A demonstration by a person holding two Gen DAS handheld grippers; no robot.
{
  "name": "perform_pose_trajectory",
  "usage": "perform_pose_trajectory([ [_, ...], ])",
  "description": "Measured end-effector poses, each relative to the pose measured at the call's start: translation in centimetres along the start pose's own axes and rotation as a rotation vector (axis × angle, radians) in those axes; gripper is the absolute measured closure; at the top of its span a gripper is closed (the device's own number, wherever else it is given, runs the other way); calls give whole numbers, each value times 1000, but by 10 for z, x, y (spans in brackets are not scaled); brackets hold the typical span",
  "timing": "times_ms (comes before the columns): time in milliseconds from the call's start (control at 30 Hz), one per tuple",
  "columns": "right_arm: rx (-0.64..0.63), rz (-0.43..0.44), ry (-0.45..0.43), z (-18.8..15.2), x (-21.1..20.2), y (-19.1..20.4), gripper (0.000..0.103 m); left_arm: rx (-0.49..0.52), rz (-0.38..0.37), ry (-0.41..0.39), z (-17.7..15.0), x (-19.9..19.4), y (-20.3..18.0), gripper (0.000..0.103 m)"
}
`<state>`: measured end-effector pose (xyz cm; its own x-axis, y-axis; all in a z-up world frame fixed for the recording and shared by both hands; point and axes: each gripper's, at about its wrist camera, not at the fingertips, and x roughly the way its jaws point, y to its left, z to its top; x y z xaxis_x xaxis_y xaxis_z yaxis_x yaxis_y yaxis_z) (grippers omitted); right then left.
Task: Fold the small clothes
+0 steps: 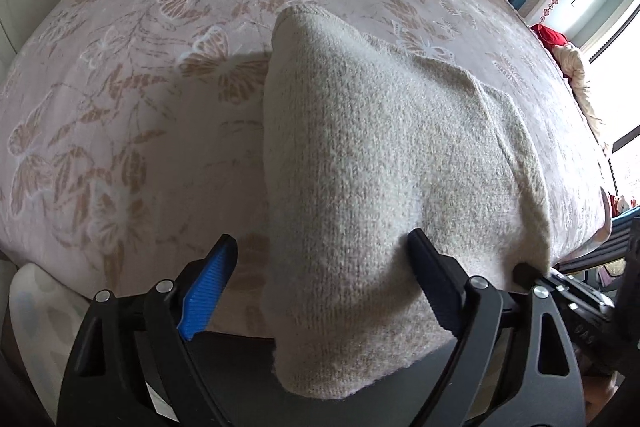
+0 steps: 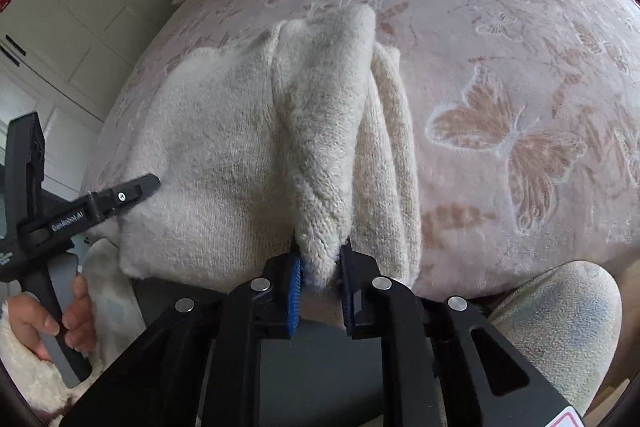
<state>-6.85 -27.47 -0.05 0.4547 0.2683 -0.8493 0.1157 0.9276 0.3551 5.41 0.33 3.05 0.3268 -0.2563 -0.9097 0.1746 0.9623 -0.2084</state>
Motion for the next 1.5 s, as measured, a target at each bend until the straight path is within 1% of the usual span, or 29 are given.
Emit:
perform_pose_trajectory([
  [33,-15,-11,-9,3,-4,0,90,5,1,-5,0,-2,-1,19],
  [67,-24,-20,1,5,-2,-2,90,14,0,-11,0,-3,-3,18],
  [133,-16,-34,65,1,20,-11,89,42,10,-19,-1,-3,-8,16],
  [167,-9,-34,94,-4,33,-16,87,51,18,-18,-2,-1,-10,16],
  [200,20,-15,90,-9,39,-21,85,54,25,-11,-2,3,-12,15],
  [267,64,18,74,-8,31,-23,82,42,25,2,-3,6,-12,15],
  [300,77,32,67,-4,25,-23,80,40,35,-5,-4,4,-13,15],
  [333,86,41,55,-1,18,-22,73,46,43,-10,-3,2,-13,15],
  [367,82,35,38,4,13,-21,66,54,48,-13,-2,1,-13,15],
  [400,71,18,20,9,8,-20,61,58,54,-14,0,1,-13,15],
  [433,62,-3,2,13,6,-21,49,56,55,-12,2,1,-13,15],
  [467,61,-16,-8,18,6,-21,40,51,52,-8,3,1,-12,15],
  [500,72,-14,-5,23,9,-24,39,41,46,-4,4,2,-12,15],
  [633,140,51,48,35,33,-33,36,39,37,11,9,7,-11,15],
  [700,161,65,68,37,46,-35,35,34,35,18,10,11,-11,13],
  [833,208,100,81,36,61,-41,23,20,20,35,14,19,-9,11],
  [1000,266,171,98,38,74,-48,18,-17,-21,61,19,33,-6,6],
  [1067,269,181,101,40,78,-49,15,-36,-45,72,21,39,-3,5],
  [1133,262,185,103,42,82,-48,15,-70,-85,93,22,46,3,5],
  [1167,259,188,103,43,83,-47,15,-89,-112,105,22,51,6,5],
  [1200,264,194,102,44,84,-48,15,-126,-157,127,23,57,12,5],
  [1233,267,199,103,44,85,-48,15,-147,-179,134,22,59,15,5],
  [1300,266,215,105,45,87,-49,18,-162,-216,138,23,62,20,5],
  [1333,266,244,110,44,88,-49,32,-155,-223,139,23,62,20,5],
  [1367,288,293,121,44,89,-50,49,-147,-228,139,24,62,20,5],
  [1400,313,298,119,44,89,-51,50,-142,-230,137,24,61,19,9],
  [1433,306,296,115,43,86,-50,56,-137,-256,131,24,58,17,32],
  [1467,298,291,103,44,81,-49,61,-131,-298,132,25,53,14,36],
  [1500,297,291,92,44,75,-47,63,-129,-282,125,26,49,12,43],
])
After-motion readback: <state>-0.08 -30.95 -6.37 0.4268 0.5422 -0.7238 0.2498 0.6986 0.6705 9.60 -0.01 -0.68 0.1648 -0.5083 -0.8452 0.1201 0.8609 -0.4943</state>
